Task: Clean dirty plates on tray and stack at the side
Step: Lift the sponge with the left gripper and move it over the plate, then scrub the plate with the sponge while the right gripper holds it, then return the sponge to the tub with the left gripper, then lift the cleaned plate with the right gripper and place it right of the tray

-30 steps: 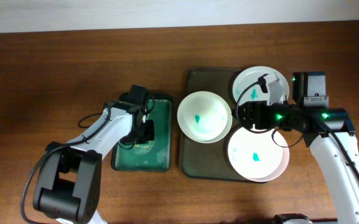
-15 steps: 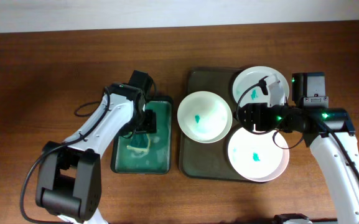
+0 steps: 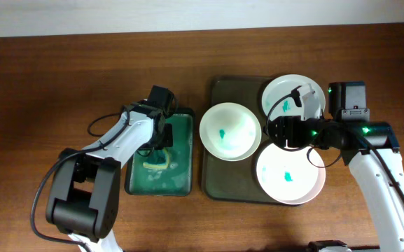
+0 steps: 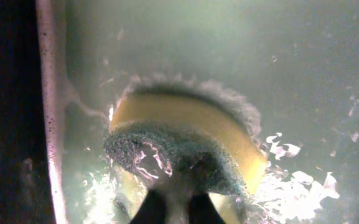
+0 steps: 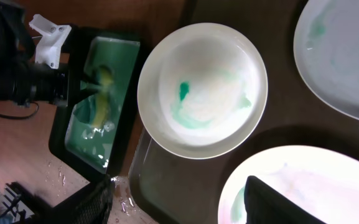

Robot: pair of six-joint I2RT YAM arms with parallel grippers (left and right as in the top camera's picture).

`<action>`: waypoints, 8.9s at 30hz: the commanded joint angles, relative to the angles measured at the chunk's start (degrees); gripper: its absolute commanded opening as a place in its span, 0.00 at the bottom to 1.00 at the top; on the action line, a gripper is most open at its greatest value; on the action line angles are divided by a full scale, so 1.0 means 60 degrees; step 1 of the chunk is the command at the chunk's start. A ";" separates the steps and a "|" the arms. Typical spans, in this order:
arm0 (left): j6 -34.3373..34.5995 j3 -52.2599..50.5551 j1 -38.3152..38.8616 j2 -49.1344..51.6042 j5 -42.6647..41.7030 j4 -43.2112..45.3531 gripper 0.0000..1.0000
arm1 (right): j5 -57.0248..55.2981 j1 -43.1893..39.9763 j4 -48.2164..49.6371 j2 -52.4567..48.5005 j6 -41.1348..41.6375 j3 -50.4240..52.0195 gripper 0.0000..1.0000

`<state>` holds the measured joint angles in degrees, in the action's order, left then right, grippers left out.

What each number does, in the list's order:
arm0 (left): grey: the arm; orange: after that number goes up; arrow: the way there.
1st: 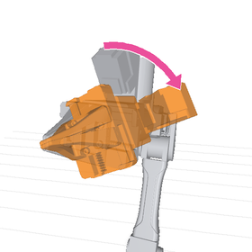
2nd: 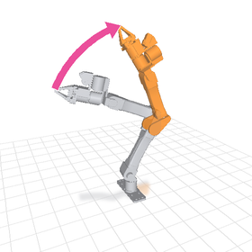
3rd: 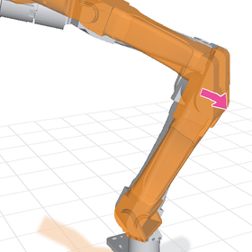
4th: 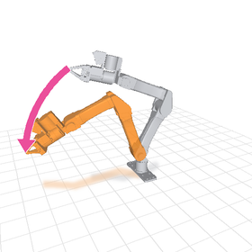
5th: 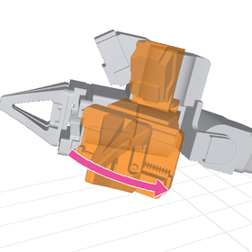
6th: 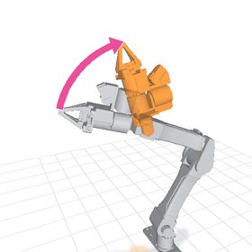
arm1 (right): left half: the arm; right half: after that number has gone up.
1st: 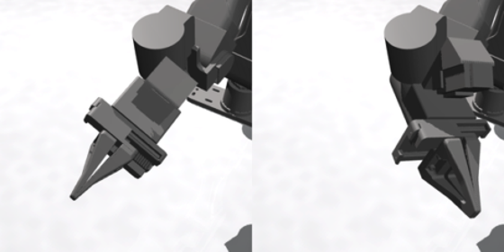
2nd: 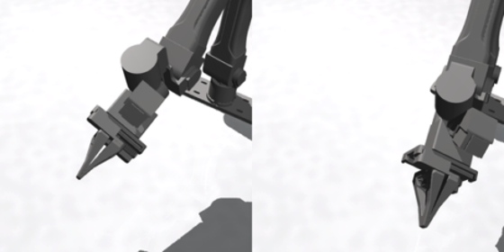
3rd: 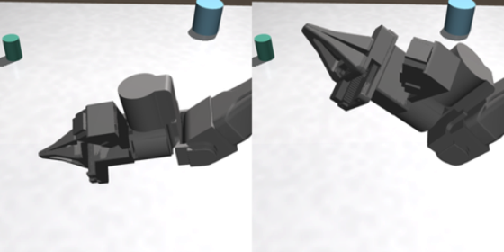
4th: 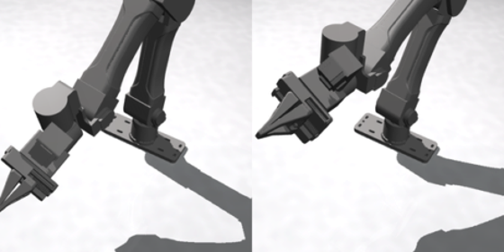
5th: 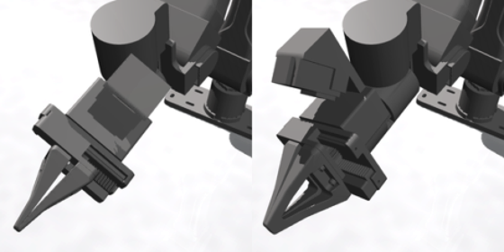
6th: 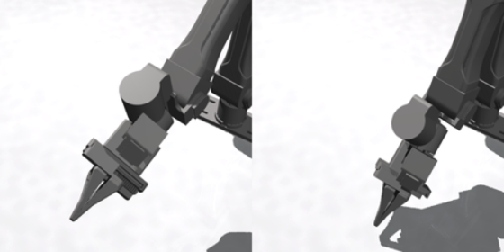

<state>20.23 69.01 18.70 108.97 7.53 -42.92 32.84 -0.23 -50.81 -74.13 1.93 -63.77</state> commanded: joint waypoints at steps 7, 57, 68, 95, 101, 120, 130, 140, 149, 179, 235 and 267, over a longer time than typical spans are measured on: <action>-0.0022 0.2022 0.0025 0.0248 -0.0441 -0.2546 0.49 | -0.0080 -0.0029 -0.0270 -0.0047 0.0015 -0.0193 0.75; -0.0015 0.5257 0.2084 0.0885 -0.2732 -0.1847 0.00 | -0.3672 0.0991 0.2736 -0.5668 0.2007 -0.0324 0.04; 0.0783 0.5260 0.3031 0.3508 -0.4248 -0.0204 0.00 | -0.3759 0.0911 0.2113 -0.5493 0.2404 -0.0324 0.04; 0.1617 0.6324 0.3304 0.4277 -0.5475 -0.0193 0.00 | -0.3759 0.0911 0.2073 -0.5493 0.2510 -0.0321 0.04; 0.1596 0.6324 0.3738 0.4455 -0.5898 0.0007 0.00 | -0.3759 0.0911 0.2069 -0.5493 0.2510 -0.0321 0.04; 0.0117 0.6328 0.3406 0.4838 -0.5814 -0.1672 0.00 | -0.3763 0.0911 0.2073 -0.5493 0.2510 -0.0321 0.04; 0.1698 0.7985 0.2670 0.4834 0.0550 -0.4630 0.00 | -0.3763 0.0911 0.2040 -0.5493 0.2510 -0.0321 0.04; 0.1144 1.0586 0.2721 0.4707 -0.1861 -0.6375 0.00 | -0.3763 0.0911 0.2007 -0.5493 0.2506 -0.0321 0.10; 0.0787 1.1810 0.1869 0.3180 0.0470 -0.8972 0.00 | -0.3756 0.0911 0.2011 -0.5493 0.2382 -0.0321 0.10; 0.0965 0.0860 0.0736 -0.1089 -0.1446 -0.1938 0.45 | -0.2677 0.1024 0.1942 -0.4856 0.1752 -0.0350 0.04; 0.0973 0.1067 0.0732 -0.2317 -0.1443 -0.2113 0.99 | -1.5872 0.7537 -0.0550 -0.1239 0.3093 -0.0572 0.04; 0.0973 0.1067 0.0732 -0.2317 -0.1443 -0.2113 1.00 | -1.5872 0.7530 -0.0379 -0.1239 0.3089 -0.0572 0.04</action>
<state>26.55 74.78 23.42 95.68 -0.69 -55.51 -60.38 44.58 -53.34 -82.61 19.46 -65.80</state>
